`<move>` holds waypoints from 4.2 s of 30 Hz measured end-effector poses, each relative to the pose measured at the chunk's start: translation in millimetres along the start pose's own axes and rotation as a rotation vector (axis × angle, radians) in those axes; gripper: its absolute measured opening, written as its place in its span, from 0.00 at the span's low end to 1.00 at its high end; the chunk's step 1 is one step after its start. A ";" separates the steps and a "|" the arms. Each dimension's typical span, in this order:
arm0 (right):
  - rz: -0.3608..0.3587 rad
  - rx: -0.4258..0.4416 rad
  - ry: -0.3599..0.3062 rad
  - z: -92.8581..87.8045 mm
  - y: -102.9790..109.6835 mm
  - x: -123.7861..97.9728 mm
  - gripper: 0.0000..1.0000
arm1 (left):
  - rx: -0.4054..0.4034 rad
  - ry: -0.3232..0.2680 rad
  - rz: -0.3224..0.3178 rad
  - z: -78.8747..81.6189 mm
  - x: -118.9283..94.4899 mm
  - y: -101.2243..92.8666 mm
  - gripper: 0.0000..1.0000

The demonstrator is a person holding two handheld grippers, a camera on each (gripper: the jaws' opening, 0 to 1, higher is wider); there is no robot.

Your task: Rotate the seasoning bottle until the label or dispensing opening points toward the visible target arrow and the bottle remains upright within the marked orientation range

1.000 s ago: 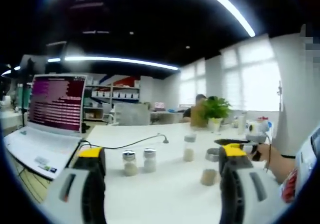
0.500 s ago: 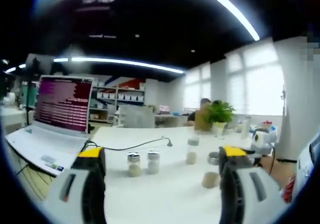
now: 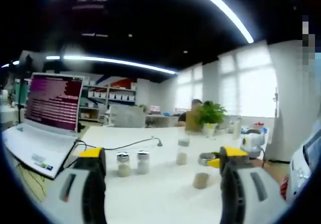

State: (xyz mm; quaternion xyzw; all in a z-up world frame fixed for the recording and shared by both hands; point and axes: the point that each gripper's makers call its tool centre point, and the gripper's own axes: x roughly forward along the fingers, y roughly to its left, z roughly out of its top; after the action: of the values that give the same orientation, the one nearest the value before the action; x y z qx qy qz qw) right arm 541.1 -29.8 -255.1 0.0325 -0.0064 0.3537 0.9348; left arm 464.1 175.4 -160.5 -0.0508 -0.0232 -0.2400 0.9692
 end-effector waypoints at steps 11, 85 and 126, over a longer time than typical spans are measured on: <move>0.009 0.048 -0.017 -2.8 -1.5 4.3 0.48 | 0.029 0.031 0.020 -7.8 8.4 0.9 1.00; 0.699 -0.030 0.163 -36.2 12.9 3.7 0.36 | 0.005 0.029 0.062 -7.7 1.5 20.2 1.00; 0.269 0.039 0.008 1.7 -2.0 -10.1 0.57 | 0.020 0.047 0.052 -9.2 6.5 16.5 1.00</move>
State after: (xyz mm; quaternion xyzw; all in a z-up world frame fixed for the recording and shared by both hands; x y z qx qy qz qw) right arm 534.9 -38.1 -253.9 0.0482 0.0001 0.4762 0.8780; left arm 477.8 185.8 -170.6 -0.0362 -0.0015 -0.2156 0.9758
